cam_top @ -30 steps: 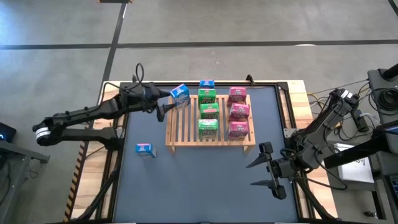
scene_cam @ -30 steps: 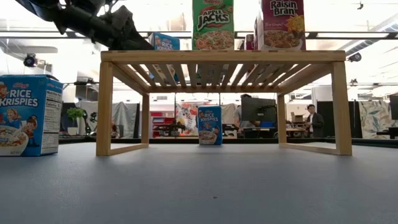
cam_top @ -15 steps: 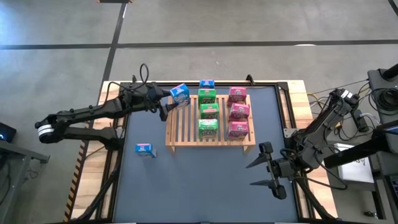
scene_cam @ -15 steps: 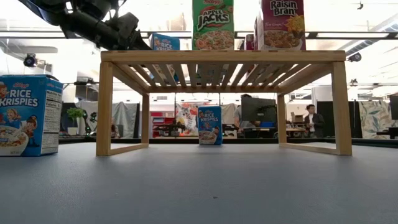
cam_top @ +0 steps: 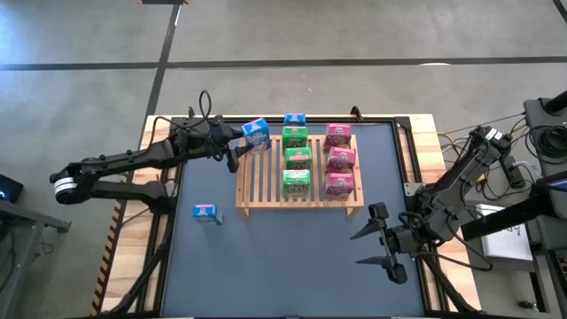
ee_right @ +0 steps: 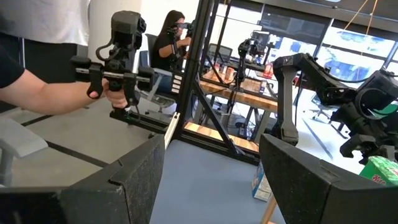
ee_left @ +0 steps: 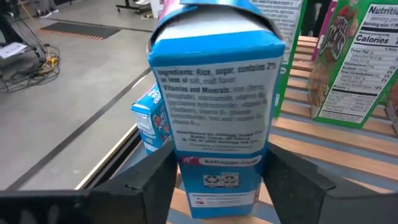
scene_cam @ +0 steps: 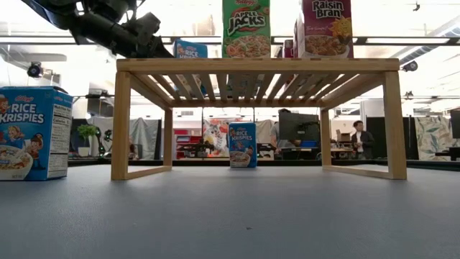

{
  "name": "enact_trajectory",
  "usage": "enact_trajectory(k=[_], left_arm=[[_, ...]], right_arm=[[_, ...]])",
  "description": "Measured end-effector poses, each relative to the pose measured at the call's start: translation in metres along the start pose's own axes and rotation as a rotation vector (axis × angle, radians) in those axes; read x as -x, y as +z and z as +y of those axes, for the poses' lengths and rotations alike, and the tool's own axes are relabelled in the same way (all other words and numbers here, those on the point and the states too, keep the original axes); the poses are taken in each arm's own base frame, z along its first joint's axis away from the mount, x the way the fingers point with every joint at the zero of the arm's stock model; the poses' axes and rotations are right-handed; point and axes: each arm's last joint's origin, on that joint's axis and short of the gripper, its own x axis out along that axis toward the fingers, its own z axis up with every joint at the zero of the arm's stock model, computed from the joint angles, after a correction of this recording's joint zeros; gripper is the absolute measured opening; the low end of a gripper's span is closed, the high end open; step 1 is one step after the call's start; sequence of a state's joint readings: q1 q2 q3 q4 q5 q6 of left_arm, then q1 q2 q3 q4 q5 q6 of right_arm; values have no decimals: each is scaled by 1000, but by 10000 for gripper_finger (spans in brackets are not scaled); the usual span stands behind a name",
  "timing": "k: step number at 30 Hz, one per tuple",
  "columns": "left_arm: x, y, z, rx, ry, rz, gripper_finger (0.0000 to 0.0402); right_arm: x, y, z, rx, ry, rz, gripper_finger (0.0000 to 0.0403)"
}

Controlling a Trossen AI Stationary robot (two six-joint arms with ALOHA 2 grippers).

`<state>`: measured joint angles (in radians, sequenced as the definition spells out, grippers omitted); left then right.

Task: Stack cereal on shelf
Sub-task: Put the bottom blue cereal box on the shelf

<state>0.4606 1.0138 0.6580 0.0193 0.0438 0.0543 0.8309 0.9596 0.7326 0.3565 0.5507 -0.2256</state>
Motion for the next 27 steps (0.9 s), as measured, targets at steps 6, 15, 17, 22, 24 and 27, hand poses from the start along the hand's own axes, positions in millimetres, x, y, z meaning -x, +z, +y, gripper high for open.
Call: enact_trajectory(k=[6,15,17,22,24,27], left_arm=[[0,0,-2,-74,-75,-8,172],[1,0,0,-191,-150,-24,160],[1,0,4,-193,-176,-30,160],[4,-1,16,-168,-276,-54,160],[5,-1,22,-162,-280,-58,160],[6,-2,28,-156,-284,-63,160]], right_arm=[[0,0,0,-6,0,0,251],[0,0,0,-9,0,0,251],[0,0,0,-9,0,0,251],[0,0,0,-9,0,0,251],[0,0,0,-9,0,0,251],[0,0,0,-8,-1,0,251]])
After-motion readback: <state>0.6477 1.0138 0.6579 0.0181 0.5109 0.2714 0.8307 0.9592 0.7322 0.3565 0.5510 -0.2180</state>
